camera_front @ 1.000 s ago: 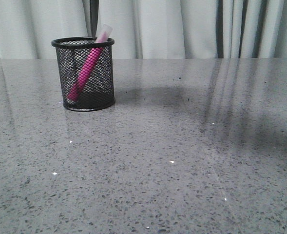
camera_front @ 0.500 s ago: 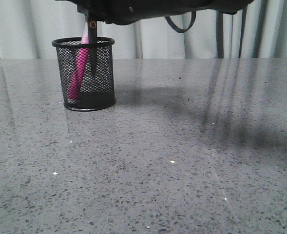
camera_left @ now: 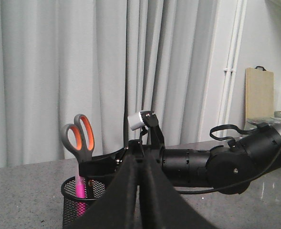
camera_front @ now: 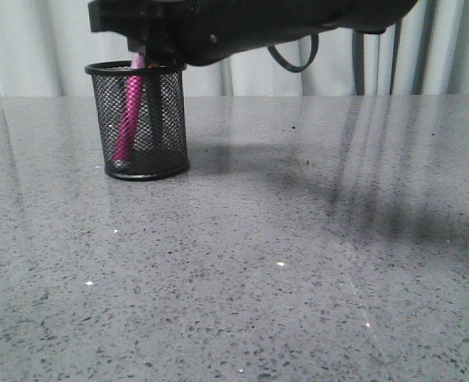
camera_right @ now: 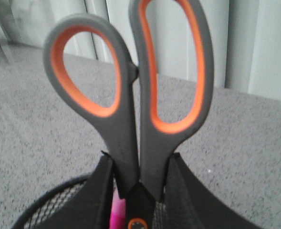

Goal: Put pen and scissors into bin
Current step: 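Lower the scissors blades-first into the cup and release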

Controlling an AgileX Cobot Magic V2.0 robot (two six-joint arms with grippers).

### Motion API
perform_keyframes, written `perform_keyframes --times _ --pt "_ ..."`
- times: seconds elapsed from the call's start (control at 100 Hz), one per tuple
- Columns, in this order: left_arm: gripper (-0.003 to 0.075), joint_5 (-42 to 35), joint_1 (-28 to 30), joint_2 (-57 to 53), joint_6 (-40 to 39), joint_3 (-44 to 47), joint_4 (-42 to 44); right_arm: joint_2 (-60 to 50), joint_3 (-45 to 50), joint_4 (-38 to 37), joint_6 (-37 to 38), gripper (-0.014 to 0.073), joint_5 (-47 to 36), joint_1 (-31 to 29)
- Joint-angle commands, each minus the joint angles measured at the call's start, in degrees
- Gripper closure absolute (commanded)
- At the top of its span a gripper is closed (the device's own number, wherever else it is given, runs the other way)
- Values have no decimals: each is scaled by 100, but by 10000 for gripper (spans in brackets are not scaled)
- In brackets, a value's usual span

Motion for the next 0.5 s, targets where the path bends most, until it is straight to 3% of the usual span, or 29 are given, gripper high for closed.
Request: perform_keyframes --times 0.0,0.35,0.49 --pt "742 -65 -47 71 -42 -138 -226 -189 -150 -65 -63 669 -387 37" --pt "742 -65 -47 71 -42 -138 -226 -81 -150 -54 -63 667 -378 189" --pt "742 -65 -47 71 -42 -138 -226 -81 -150 -54 -63 564 -378 189"
